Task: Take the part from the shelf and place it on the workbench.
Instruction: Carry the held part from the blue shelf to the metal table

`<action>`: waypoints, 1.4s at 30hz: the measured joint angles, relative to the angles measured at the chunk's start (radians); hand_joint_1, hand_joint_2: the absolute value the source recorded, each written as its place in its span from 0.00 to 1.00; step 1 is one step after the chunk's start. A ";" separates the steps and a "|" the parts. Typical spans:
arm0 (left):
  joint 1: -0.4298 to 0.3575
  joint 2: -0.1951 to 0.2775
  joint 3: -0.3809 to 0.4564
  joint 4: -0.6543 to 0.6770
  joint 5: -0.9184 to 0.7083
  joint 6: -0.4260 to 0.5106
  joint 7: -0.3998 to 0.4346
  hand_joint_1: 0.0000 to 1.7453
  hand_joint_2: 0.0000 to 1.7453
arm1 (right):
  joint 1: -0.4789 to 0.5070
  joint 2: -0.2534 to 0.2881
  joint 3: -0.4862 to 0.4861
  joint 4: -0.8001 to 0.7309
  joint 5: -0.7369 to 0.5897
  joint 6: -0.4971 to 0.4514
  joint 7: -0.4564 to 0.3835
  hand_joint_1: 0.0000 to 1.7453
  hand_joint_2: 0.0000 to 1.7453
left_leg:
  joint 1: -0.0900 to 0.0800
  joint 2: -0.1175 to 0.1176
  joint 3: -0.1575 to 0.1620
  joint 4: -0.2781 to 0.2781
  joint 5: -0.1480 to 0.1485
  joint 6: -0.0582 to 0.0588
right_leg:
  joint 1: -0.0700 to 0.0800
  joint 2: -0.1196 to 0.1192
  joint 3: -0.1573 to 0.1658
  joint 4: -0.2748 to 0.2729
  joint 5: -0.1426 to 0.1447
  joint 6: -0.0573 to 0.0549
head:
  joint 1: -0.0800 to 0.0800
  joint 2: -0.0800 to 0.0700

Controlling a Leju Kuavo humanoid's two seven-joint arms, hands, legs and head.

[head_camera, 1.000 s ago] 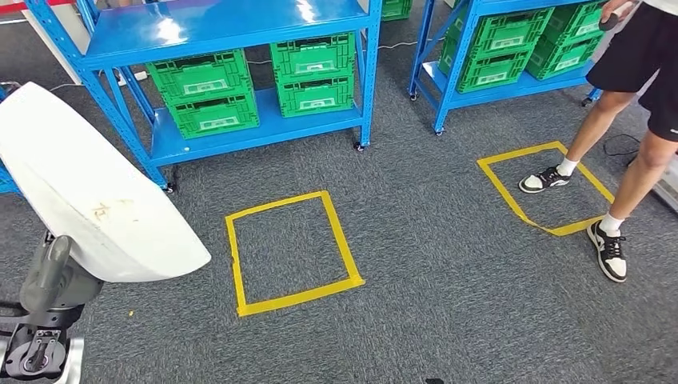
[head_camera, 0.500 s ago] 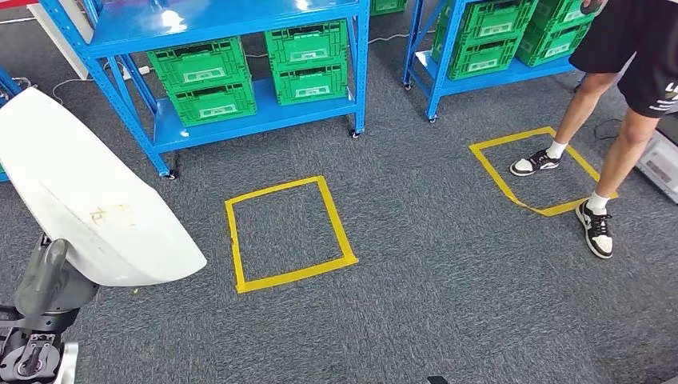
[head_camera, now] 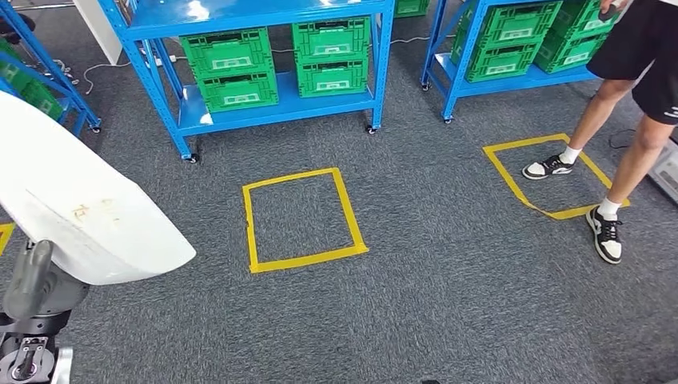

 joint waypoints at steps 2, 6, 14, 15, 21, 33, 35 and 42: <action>0.007 0.002 0.007 -0.007 0.000 -0.003 -0.005 1.00 1.00 | 0.000 0.000 0.000 0.000 0.002 0.000 -0.006 0.00 0.00 | 0.002 -0.015 -0.008 -0.002 0.010 -0.013 | 0.004 -0.011 -0.001 -0.008 0.005 -0.012 | 0.000 0.000; 0.014 0.013 0.024 -0.020 0.000 -0.006 -0.009 1.00 1.00 | 0.000 0.003 0.001 0.001 0.007 0.000 -0.008 0.00 0.00 | 0.003 0.024 -0.053 0.076 -0.042 -0.036 | -0.005 -0.058 -0.005 -0.025 0.025 -0.037 | -0.003 0.000; 0.028 0.022 0.037 -0.030 0.000 -0.006 -0.010 1.00 1.00 | 0.000 0.003 0.002 0.001 0.016 0.000 0.002 0.00 0.00 | 0.008 0.126 0.023 0.031 -0.037 -0.045 | -0.001 -0.156 -0.021 -0.012 0.028 -0.029 | -0.004 0.000; 0.029 0.024 0.038 -0.033 0.000 -0.007 -0.010 1.00 1.00 | 0.000 0.003 0.002 0.001 0.015 0.000 0.000 0.00 0.00 | 0.006 0.138 0.042 -0.005 -0.030 -0.037 | 0.001 -0.165 -0.020 -0.010 0.028 -0.023 | -0.004 0.000; 0.043 0.031 0.046 -0.045 0.001 -0.010 -0.016 1.00 1.00 | -0.002 0.003 0.002 0.001 0.019 0.000 0.004 0.00 0.00 | 0.011 0.080 0.031 -0.018 -0.010 0.006 | -0.002 -0.103 -0.050 0.071 -0.030 0.013 | -0.002 0.000; 0.043 0.030 0.043 -0.038 0.001 -0.012 -0.014 1.00 1.00 | 0.001 0.002 0.021 0.001 0.053 0.000 -0.011 0.00 0.00 | 0.010 -0.064 -0.010 0.003 0.007 -0.019 | -0.008 0.014 -0.020 0.009 0.009 -0.005 | -0.001 0.000; 0.045 0.034 0.042 -0.035 0.001 -0.012 -0.013 1.00 1.00 | 0.000 0.003 0.026 0.001 0.054 0.000 -0.017 0.00 0.00 | 0.012 -0.069 -0.019 0.001 0.011 -0.032 | -0.010 -0.012 -0.018 0.000 0.017 -0.019 | -0.002 0.000; 0.044 0.036 0.036 -0.026 0.001 -0.012 -0.013 1.00 1.00 | 0.003 0.004 0.034 0.001 0.068 0.000 -0.015 0.00 0.00 | 0.013 0.067 -0.134 0.260 -0.106 -0.054 | -0.007 -0.110 -0.018 -0.009 0.021 -0.038 | -0.005 0.000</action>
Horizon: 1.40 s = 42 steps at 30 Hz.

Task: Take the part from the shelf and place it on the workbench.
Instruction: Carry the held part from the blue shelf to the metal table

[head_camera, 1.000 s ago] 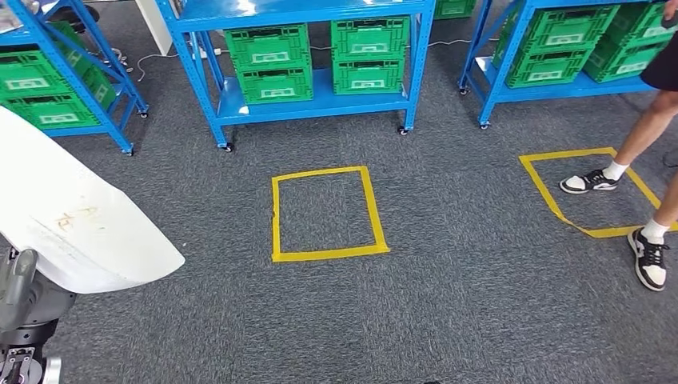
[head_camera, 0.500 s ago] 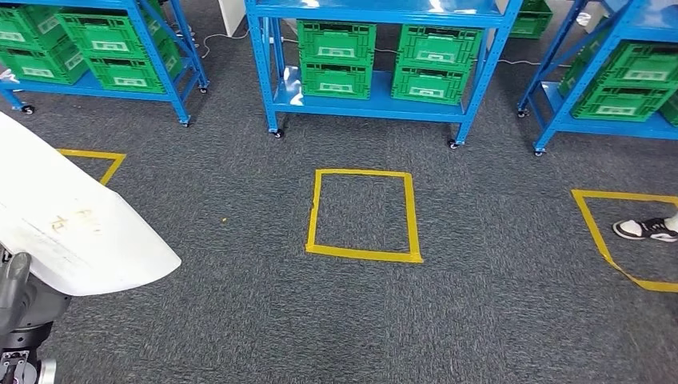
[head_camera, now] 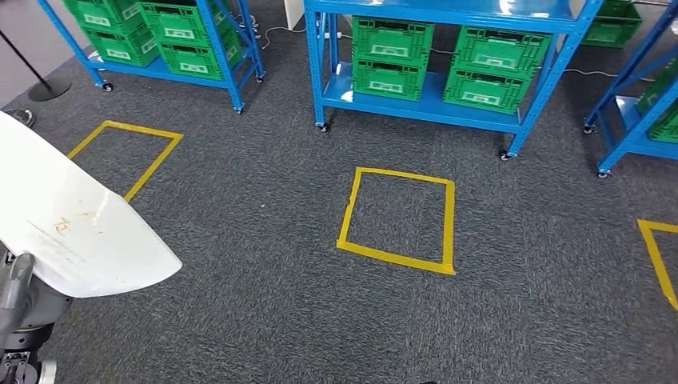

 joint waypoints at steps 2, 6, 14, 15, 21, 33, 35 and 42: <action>0.001 0.000 -0.001 0.000 0.000 0.000 0.000 1.00 1.00 | -0.001 0.001 0.004 0.000 0.003 0.000 -0.002 0.00 0.00 | 0.000 0.027 0.070 -0.118 0.056 0.002 | 0.001 -0.026 0.002 0.003 -0.004 0.004 | 0.000 0.000; 0.003 0.001 -0.001 -0.004 0.000 0.000 -0.002 1.00 1.00 | -0.001 0.001 0.009 0.000 0.002 0.000 -0.007 0.00 0.00 | -0.010 0.072 0.147 -0.260 0.097 0.026 | 0.010 -0.070 0.010 0.007 -0.013 0.023 | 0.002 0.000; 0.012 -0.001 -0.002 -0.007 0.000 0.000 -0.001 1.00 1.00 | 0.003 0.001 0.017 0.000 0.004 0.001 0.005 0.00 0.00 | -0.002 -0.032 0.134 -0.266 0.113 0.059 | 0.002 0.057 -0.115 0.282 -0.150 0.046 | 0.007 0.000; 0.014 -0.001 -0.002 -0.008 0.000 0.000 -0.001 1.00 1.00 | 0.004 0.001 0.018 0.000 0.006 0.001 0.008 0.00 0.00 | -0.002 -0.047 0.132 -0.263 0.113 0.059 | 0.002 0.058 -0.118 0.284 -0.137 0.045 | 0.007 0.000; 0.042 0.003 0.006 -0.040 -0.003 0.007 -0.027 1.00 1.00 | 0.002 0.000 0.025 0.000 0.021 0.000 0.017 0.00 0.00 | -0.001 -0.123 0.121 -0.252 0.114 0.032 | 0.001 0.122 -0.002 0.031 -0.021 0.032 | 0.008 0.000; 0.119 0.021 0.074 -0.085 -0.003 -0.013 -0.075 1.00 1.00 | 0.010 -0.002 0.033 0.000 0.033 0.000 -0.032 0.00 0.00 | -0.006 0.034 0.080 -0.137 0.058 0.009 | 0.014 -0.034 0.008 0.013 -0.018 -0.006 | 0.004 0.000; 0.121 0.022 0.080 -0.093 -0.003 -0.014 -0.076 1.00 1.00 | 0.009 -0.002 0.034 0.000 0.035 0.000 -0.035 0.00 0.00 | -0.013 0.069 0.139 -0.242 0.090 0.023 | 0.018 -0.056 0.015 0.014 -0.024 0.003 | 0.004 0.000; 0.167 0.024 0.122 -0.123 0.009 -0.023 -0.087 1.00 1.00 | 0.002 -0.008 0.066 0.000 0.071 0.000 -0.086 0.00 0.00 | -0.005 0.004 0.155 -0.279 0.110 0.056 | 0.010 0.020 -0.021 0.136 -0.109 0.037 | 0.007 0.000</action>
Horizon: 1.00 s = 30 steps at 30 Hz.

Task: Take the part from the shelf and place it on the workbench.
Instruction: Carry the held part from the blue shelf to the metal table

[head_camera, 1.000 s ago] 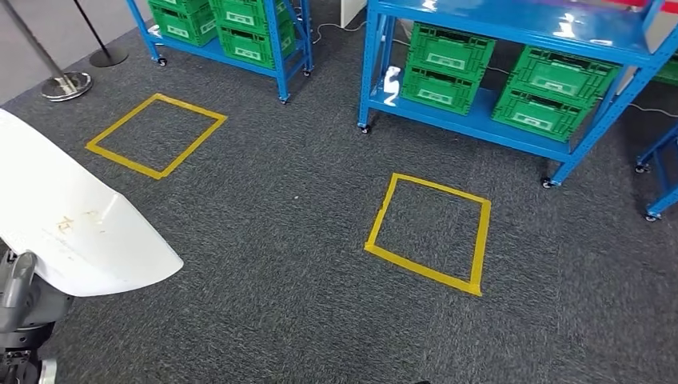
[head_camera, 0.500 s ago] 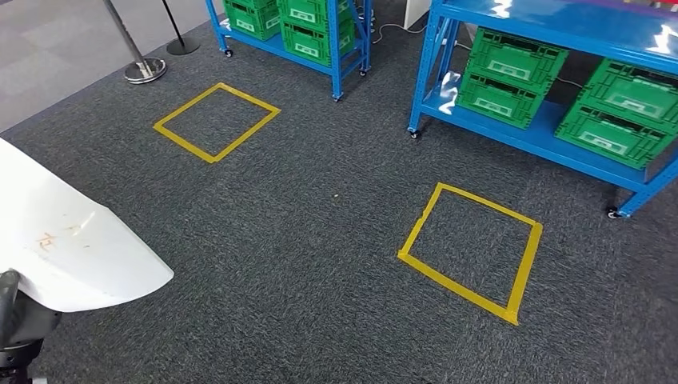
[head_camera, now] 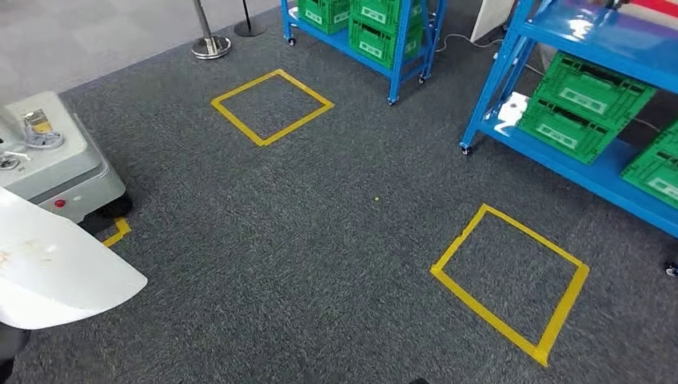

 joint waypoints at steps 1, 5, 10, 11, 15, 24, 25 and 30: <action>0.006 -0.002 0.005 -0.004 0.004 -0.001 0.002 1.00 1.00 | 0.001 -0.001 0.004 0.000 0.004 0.000 -0.003 0.00 0.00 | 0.000 -0.013 -0.001 0.001 0.001 0.002 | -0.002 0.022 -0.032 0.068 -0.030 0.002 | 0.000 0.000; 0.021 -0.011 0.018 -0.012 0.010 -0.003 0.016 1.00 1.00 | 0.005 -0.006 0.012 0.000 0.004 0.000 0.014 0.00 0.00 | 0.002 -0.076 -0.006 0.013 -0.002 0.001 | -0.007 0.045 -0.048 0.074 0.015 0.003 | 0.000 0.000; 0.003 -0.023 0.020 -0.019 -0.007 0.001 0.028 1.00 1.00 | 0.004 -0.012 0.012 0.000 -0.013 0.000 0.059 0.00 0.00 | 0.006 -0.140 -0.020 0.022 0.000 -0.030 | -0.003 0.098 0.030 -0.113 0.084 -0.008 | 0.002 0.000; 0.000 -0.023 0.022 -0.019 -0.010 0.002 0.029 1.00 1.00 | 0.003 -0.013 0.012 0.000 -0.016 0.000 0.064 0.00 0.00 | 0.009 -0.150 -0.024 0.018 0.004 -0.037 | -0.003 0.086 0.031 -0.116 0.088 -0.016 | 0.002 0.000; -0.019 -0.020 0.028 -0.016 -0.019 0.003 0.030 1.00 1.00 | 0.006 -0.014 0.012 0.000 -0.026 0.000 0.067 0.00 0.00 | 0.006 -0.053 -0.077 0.118 -0.053 -0.049 | -0.003 0.036 0.041 -0.138 0.105 -0.044 | -0.001 0.000; -0.034 -0.018 0.032 -0.012 -0.033 0.006 0.030 1.00 1.00 | 0.010 -0.015 0.012 0.000 -0.018 0.000 0.048 0.00 0.00 | 0.007 0.065 -0.008 0.027 -0.006 -0.047 | 0.007 -0.072 0.045 -0.130 0.089 -0.026 | -0.001 0.000; -0.034 -0.018 0.032 -0.014 -0.033 0.006 0.030 1.00 1.00 | 0.009 -0.015 0.012 0.000 -0.018 0.000 0.048 0.00 0.00 | 0.004 0.062 -0.008 0.021 -0.007 -0.039 | 0.009 -0.083 0.047 -0.130 0.086 -0.020 | -0.001 0.000; -0.040 -0.010 0.034 -0.022 -0.033 0.006 0.028 1.00 1.00 | 0.004 -0.013 0.012 0.000 -0.015 0.000 0.045 0.00 0.00 | 0.008 0.001 -0.009 0.012 0.004 -0.008 | -0.004 -0.017 0.015 -0.035 0.022 0.007 | 0.002 0.000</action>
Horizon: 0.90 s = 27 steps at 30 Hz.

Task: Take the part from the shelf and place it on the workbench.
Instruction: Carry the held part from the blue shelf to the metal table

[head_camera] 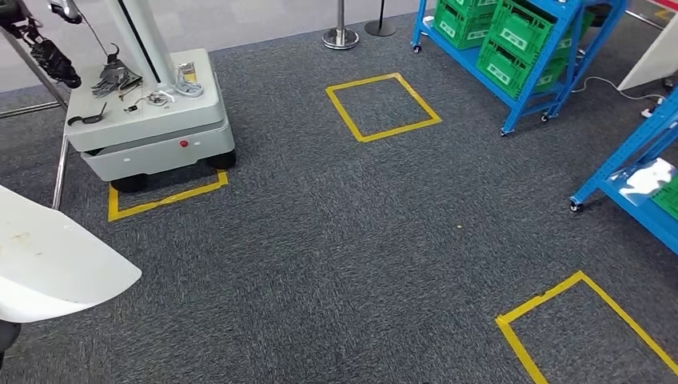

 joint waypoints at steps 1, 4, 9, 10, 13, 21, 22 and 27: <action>-0.003 0.000 0.000 -0.001 0.000 0.000 -0.001 1.00 1.00 | 0.001 0.000 0.000 0.000 0.003 0.000 -0.002 0.00 0.00 | 0.000 -0.012 -0.002 0.000 0.001 0.003 | 0.000 0.029 -0.033 0.068 -0.033 0.001 | 0.001 0.000; -0.002 0.000 -0.001 -0.001 -0.003 0.003 -0.001 1.00 1.00 | 0.005 0.001 0.002 0.001 0.008 0.001 -0.013 0.00 0.00 | -0.003 -0.055 -0.008 0.002 0.003 0.007 | 0.000 0.054 -0.107 0.199 -0.066 -0.004 | 0.002 0.000; 0.003 0.008 -0.001 -0.004 -0.011 0.006 -0.010 1.00 1.00 | 0.004 -0.001 0.006 0.001 0.022 0.000 -0.007 0.00 0.00 | -0.002 -0.123 -0.015 0.010 0.005 -0.007 | 0.000 0.135 0.004 -0.068 0.073 -0.018 | 0.002 0.000; 0.012 0.007 0.000 -0.011 -0.019 0.008 -0.015 1.00 1.00 | 0.004 -0.002 0.009 0.001 0.029 0.000 0.000 0.00 0.00 | -0.001 -0.134 -0.018 0.009 0.006 -0.014 | 0.003 0.140 0.009 -0.082 0.074 -0.019 | 0.002 0.000; 0.056 0.001 0.013 -0.058 -0.045 0.017 -0.021 1.00 1.00 | 0.003 -0.004 0.017 0.001 0.043 0.000 0.011 0.00 0.00 | 0.002 -0.128 -0.029 0.010 0.007 -0.032 | 0.004 0.103 0.017 -0.095 0.082 -0.033 | 0.000 0.000; -0.109 0.039 0.029 -0.040 -0.083 0.063 0.051 1.00 1.00 | -0.001 -0.006 0.019 0.001 0.010 0.000 0.029 0.00 0.00 | 0.003 0.005 -0.120 0.205 -0.056 -0.054 | 0.006 -0.028 0.025 -0.101 0.079 -0.049 | -0.003 0.000; -0.160 0.056 0.027 -0.014 -0.084 0.067 0.058 1.00 1.00 | -0.005 -0.003 0.017 0.001 0.000 0.000 0.029 0.00 0.00 | 0.003 0.026 -0.083 0.133 -0.026 -0.054 | 0.007 -0.043 0.025 -0.098 0.076 -0.046 | -0.003 0.000; -0.349 0.145 0.007 0.132 -0.072 0.068 0.047 1.00 1.00 | -0.018 0.015 0.003 0.001 -0.023 0.000 0.035 0.00 0.00 | -0.008 0.045 -0.021 0.012 0.012 -0.020 | 0.014 -0.082 0.026 -0.089 0.067 -0.024 | -0.002 0.000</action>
